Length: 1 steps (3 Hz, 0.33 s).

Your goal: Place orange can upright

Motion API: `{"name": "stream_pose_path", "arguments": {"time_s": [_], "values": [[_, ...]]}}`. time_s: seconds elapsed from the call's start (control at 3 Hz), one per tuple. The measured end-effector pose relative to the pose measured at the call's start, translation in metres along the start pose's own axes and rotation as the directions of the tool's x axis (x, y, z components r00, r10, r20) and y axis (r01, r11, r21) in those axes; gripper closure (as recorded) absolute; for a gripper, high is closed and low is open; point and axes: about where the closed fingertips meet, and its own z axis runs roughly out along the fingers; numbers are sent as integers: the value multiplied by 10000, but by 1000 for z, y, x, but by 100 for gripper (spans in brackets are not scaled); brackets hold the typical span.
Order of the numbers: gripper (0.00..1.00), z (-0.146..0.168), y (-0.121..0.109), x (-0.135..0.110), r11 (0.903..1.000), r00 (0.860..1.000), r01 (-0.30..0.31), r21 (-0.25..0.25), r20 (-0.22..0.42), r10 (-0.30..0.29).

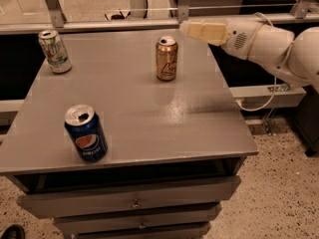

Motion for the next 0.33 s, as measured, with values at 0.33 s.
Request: {"name": "stream_pose_path", "arguments": {"time_s": [0.33], "values": [[0,-19,5,7,9997,9999,37,-257,-113,-40]]}}
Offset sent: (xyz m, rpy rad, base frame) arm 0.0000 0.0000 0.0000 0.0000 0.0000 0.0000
